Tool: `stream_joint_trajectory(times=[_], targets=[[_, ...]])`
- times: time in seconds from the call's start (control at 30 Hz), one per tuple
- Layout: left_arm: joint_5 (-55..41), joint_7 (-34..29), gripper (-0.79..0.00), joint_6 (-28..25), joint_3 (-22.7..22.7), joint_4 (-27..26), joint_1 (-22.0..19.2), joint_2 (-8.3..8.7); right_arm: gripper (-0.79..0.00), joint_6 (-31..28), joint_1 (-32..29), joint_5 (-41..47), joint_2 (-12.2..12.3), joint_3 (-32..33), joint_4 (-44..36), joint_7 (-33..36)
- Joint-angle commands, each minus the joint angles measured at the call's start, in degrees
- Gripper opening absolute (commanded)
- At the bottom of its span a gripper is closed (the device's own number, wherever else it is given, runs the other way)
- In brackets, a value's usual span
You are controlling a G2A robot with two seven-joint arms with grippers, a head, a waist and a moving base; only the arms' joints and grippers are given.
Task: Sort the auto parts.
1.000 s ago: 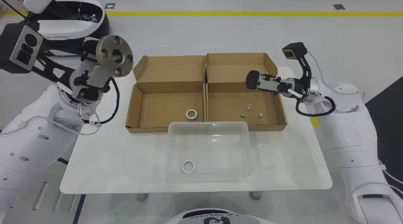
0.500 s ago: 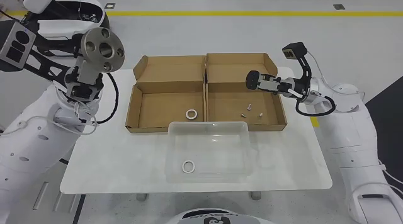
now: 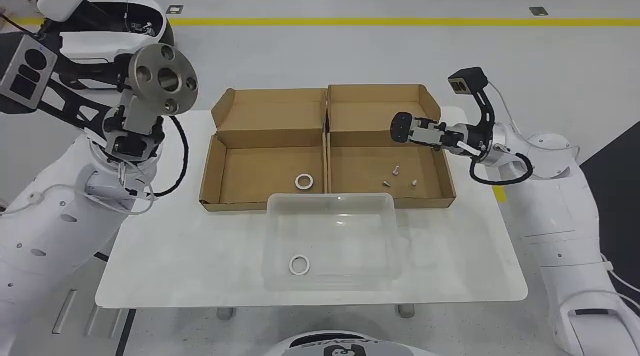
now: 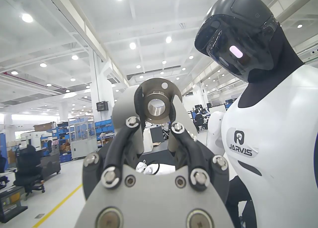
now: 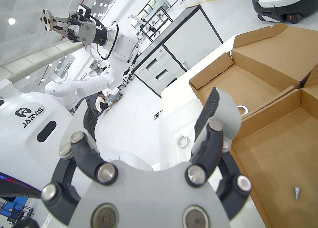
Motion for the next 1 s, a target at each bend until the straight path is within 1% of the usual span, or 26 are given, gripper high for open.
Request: stream_joint_trajectory(times=[0.0, 0.43, 0.47, 0.6, 0.67, 0.83, 0.97], targets=[[0.0, 0.0, -0.785, 0.0, 0.0, 0.0, 0.0, 0.00, 0.000, 0.0, 0.0, 0.0, 0.0, 0.0, 0.0, 0.0], [0.0, 0.0, -0.785, 0.0, 0.0, 0.0, 0.0, 0.00, 0.000, 0.0, 0.0, 0.0, 0.0, 0.0, 0.0, 0.0], [-0.9, -0.5, -0.785, 0.8, -0.1, -0.1, 0.3, -0.12, 0.000, 0.0, 0.0, 0.0, 0.0, 0.0, 0.0, 0.0], [-3.7, -6.2, -0.785, 2.4, -0.5, 1.7, 0.0, -0.69, 0.000, 0.0, 0.0, 0.0, 0.0, 0.0, 0.0, 0.0], [-4.5, -10.0, -0.785, 3.1, -0.2, 3.2, -0.6, -1.01, 0.000, 0.0, 0.0, 0.0, 0.0, 0.0, 0.0, 0.0], [-7.6, -15.1, -0.785, 3.5, 1.1, 5.8, -0.7, -2.16, 0.000, 0.0, 0.0, 0.0, 0.0, 0.0, 0.0, 0.0], [-7.9, -18.8, -0.785, 3.7, 1.6, 7.6, 0.3, -2.84, 0.000, 0.0, 0.0, 0.0, 0.0, 0.0, 0.0, 0.0]])
